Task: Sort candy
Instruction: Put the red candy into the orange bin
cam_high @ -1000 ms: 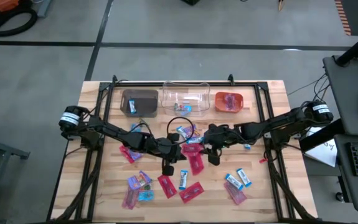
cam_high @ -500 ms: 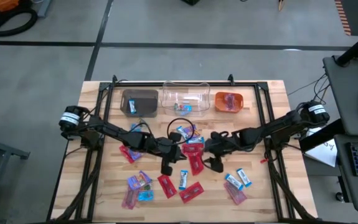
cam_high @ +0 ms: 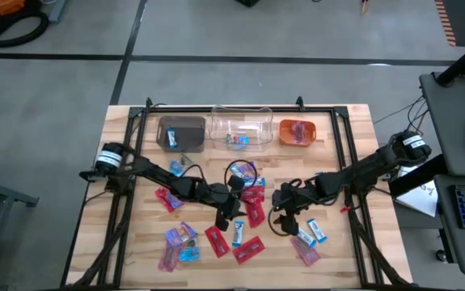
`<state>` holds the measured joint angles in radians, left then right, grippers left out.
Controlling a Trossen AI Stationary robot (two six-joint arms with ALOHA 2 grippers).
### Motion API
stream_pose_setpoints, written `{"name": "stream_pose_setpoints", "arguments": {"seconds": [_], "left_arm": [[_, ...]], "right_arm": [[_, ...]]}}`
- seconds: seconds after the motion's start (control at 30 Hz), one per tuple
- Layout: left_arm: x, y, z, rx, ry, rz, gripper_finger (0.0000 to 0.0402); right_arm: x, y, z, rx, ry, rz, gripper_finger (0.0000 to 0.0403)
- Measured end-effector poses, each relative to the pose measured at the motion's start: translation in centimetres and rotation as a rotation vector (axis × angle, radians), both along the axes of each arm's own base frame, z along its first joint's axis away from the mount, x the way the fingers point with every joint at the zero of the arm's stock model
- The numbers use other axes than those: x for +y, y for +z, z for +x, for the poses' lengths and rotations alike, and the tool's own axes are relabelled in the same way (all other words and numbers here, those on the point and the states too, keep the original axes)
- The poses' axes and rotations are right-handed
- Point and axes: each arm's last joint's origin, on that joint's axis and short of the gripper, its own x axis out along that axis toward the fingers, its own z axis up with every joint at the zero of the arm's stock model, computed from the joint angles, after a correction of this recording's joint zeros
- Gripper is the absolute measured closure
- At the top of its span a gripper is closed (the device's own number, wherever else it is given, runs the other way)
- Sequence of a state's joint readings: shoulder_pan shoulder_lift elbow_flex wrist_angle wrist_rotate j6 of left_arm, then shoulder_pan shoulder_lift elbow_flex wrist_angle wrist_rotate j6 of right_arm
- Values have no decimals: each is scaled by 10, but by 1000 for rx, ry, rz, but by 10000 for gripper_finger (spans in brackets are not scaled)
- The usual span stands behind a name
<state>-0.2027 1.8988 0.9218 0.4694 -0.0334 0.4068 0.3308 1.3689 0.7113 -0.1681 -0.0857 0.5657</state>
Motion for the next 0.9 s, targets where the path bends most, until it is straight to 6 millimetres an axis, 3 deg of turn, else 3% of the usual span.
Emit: {"name": "stream_pose_setpoints", "arguments": {"seconds": [0.37,0.57,0.73,0.9], "left_arm": [[0,-41,17,40,-19,57,200],[5,-50,23,50,-11,41,209],[15,-56,24,86,-1,3,252],[24,-59,24,103,28,-16,340]], "right_arm": [[6,0,-2,5,1,12,184],[6,0,-2,3,-2,10,184],[6,1,-1,-10,-2,14,184],[6,2,1,-43,-12,-13,184]]}}
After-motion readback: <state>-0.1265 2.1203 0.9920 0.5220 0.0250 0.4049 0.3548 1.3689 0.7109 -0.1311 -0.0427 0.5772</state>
